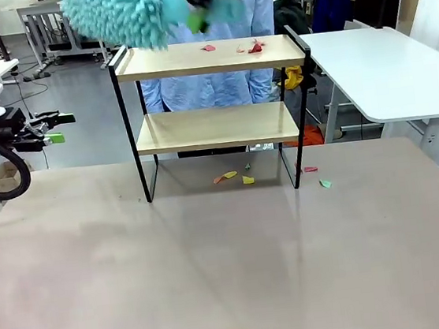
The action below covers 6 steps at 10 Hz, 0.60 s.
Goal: Clean the shelf.
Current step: Clean the specific section of the Shelf indicated by the human with the Duster.
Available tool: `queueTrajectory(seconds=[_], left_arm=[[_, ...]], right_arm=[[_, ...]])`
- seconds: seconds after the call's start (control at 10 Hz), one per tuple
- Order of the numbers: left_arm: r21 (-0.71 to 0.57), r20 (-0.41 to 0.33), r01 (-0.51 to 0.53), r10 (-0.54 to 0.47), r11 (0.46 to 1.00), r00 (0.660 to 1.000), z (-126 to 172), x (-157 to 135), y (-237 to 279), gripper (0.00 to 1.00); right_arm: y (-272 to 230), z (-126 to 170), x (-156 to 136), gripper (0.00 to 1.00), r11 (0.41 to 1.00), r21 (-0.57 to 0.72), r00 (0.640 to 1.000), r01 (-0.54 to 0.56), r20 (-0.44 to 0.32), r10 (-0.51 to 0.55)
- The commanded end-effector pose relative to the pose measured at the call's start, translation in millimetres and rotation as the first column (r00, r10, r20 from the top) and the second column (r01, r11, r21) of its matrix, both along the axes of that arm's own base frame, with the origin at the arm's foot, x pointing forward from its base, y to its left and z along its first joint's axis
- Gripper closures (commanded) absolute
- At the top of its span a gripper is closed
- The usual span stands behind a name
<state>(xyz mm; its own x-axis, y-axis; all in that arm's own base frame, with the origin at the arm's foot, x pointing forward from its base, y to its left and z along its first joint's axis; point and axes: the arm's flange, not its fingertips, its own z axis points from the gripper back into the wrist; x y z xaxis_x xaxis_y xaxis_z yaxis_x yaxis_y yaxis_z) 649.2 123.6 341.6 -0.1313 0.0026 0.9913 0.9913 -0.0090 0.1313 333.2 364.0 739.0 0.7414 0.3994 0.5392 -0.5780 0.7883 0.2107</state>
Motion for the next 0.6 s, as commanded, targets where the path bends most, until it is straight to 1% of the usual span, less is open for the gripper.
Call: queueTrajectory(seconds=[0.0, 0.1, 0.2, 0.3, 0.4, 0.5], left_arm=[[0.008, 0.008, 0.006, -0.006, 1.0, 1.0, 2.4, -1.9, 0.0, 0.0], [0.008, 0.008, 0.006, -0.006, 1.0, 1.0, 2.4, -1.9, 0.0, 0.0], [0.008, 0.008, 0.006, -0.006, 1.0, 1.0, 2.4, -1.9, 0.0, 0.0], [0.008, 0.008, 0.006, -0.006, 1.0, 1.0, 2.4, -1.9, 0.0, 0.0], [0.008, 0.008, 0.006, -0.006, 1.0, 1.0, 2.4, -1.9, 0.0, 0.0], [0.008, 0.008, 0.006, -0.006, 1.0, 1.0, 2.4, -1.9, 0.0, 0.0]], right_arm=[[41.3, 14.0, 29.7, 0.87, 0.966, 0.024, 0.962, 0.259, 0.081, -0.26], [58.5, 16.2, 50.6, 0.87, 0.934, 0.031, 0.934, 0.356, 0.02, -0.357], [70.8, 14.8, 66.7, 0.87, 0.903, 0.022, 0.902, 0.43, 0.018, -0.43], [85.0, 16.9, 76.9, 0.87, 0.89, 0.005, 0.89, 0.455, 0.02, -0.455], [92.4, 20.2, 85.2, 0.87, 0.883, 0.011, 0.883, 0.47, 0.003, -0.47], [45.3, -4.0, 68.1, 0.87, 0.913, 0.048, 0.913, 0.405, 0.029, -0.407]])
